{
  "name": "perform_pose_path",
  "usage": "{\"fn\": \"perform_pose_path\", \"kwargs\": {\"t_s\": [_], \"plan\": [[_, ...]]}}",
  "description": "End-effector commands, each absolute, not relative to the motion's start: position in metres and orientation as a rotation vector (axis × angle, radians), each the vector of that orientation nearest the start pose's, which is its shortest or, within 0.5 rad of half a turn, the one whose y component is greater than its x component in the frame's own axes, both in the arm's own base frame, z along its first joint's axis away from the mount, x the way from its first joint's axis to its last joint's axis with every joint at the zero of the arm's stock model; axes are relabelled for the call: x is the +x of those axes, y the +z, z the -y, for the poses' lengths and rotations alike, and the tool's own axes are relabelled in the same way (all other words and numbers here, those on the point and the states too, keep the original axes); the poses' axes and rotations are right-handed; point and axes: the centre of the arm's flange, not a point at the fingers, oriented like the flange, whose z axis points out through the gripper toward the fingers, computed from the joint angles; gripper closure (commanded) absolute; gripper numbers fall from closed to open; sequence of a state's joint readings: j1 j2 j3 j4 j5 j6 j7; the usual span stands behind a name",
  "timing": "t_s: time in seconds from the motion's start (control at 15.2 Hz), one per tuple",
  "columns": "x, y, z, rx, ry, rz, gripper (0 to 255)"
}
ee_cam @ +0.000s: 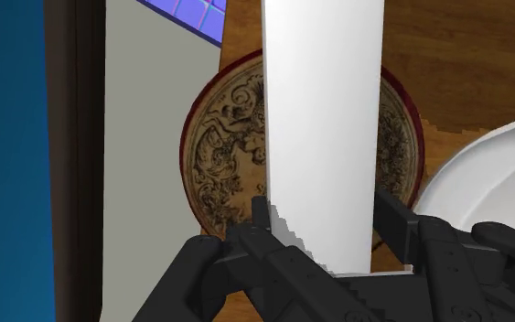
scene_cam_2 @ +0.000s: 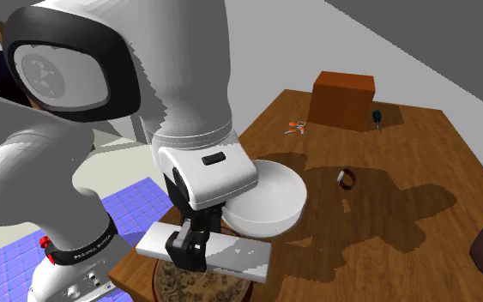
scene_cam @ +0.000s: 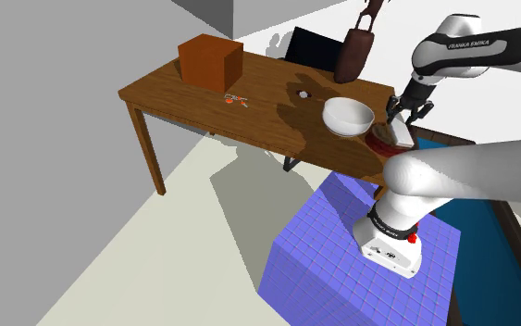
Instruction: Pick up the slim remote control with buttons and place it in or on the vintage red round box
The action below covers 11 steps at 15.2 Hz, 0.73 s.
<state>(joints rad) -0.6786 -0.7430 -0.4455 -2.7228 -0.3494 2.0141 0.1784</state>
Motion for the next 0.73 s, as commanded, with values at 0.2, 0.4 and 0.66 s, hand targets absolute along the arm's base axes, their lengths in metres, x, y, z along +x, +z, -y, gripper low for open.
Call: {"fn": "perform_pose_path", "kwargs": {"t_s": [0.2, 0.4, 0.66], "plan": [[0.134, 0.390, 0.306, -2.742, 0.002, -1.575, 255], [0.134, 0.383, 0.306, -2.742, 0.002, -1.575, 255], [0.134, 0.383, 0.306, -2.742, 0.002, -1.575, 255]]}}
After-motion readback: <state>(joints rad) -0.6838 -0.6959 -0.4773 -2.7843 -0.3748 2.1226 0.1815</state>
